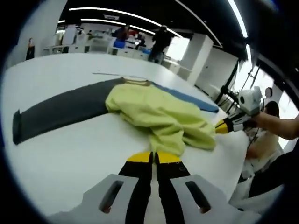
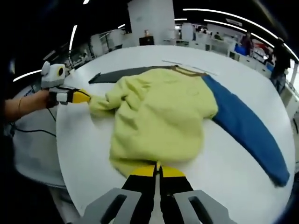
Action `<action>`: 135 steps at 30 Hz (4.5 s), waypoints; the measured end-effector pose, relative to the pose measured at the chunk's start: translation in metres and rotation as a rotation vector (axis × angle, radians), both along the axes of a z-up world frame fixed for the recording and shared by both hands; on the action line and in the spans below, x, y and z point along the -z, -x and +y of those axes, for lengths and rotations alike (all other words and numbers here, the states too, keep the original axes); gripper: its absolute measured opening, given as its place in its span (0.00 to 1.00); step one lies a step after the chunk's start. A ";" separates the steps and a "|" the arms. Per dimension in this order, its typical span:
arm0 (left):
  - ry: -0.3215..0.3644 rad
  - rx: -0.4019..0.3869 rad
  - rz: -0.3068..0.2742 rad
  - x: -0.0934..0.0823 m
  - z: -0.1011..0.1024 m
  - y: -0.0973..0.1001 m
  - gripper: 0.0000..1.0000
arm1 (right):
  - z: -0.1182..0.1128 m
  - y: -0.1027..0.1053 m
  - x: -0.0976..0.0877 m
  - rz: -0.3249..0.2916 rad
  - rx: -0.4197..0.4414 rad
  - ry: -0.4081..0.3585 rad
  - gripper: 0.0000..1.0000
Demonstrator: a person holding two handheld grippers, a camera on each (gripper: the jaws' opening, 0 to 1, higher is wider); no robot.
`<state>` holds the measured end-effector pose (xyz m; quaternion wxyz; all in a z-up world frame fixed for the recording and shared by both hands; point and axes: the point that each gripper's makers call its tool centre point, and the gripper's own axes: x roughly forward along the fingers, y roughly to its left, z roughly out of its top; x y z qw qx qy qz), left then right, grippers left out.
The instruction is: Fold the garment on the visible template until the final outline fits inside the template.
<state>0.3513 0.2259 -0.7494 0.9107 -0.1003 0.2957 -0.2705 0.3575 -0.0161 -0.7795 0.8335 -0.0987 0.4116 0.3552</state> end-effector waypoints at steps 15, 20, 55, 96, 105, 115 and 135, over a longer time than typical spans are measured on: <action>0.102 -0.125 0.023 -0.040 0.016 0.034 0.00 | -0.025 0.033 -0.035 -0.014 0.143 -0.057 0.00; 0.118 -0.190 0.047 -0.046 0.028 0.043 0.00 | -0.033 0.042 -0.045 0.010 0.209 -0.102 0.00; -0.088 -0.310 0.321 0.039 0.061 0.103 0.01 | -0.052 0.098 0.020 0.147 0.280 0.040 0.00; -0.098 -0.052 -0.004 -0.017 0.023 0.058 0.68 | -0.156 -0.002 -0.037 -0.150 0.486 -0.090 0.66; -0.075 -0.007 -0.058 -0.028 0.017 0.053 0.81 | -0.200 -0.038 -0.040 -0.194 0.542 -0.069 0.66; -0.098 0.050 -0.128 -0.038 0.009 0.047 0.92 | -0.243 -0.073 -0.034 -0.185 0.645 -0.066 0.65; -0.145 0.126 -0.246 -0.049 0.006 0.037 0.99 | -0.288 -0.103 -0.006 -0.096 0.768 -0.026 0.42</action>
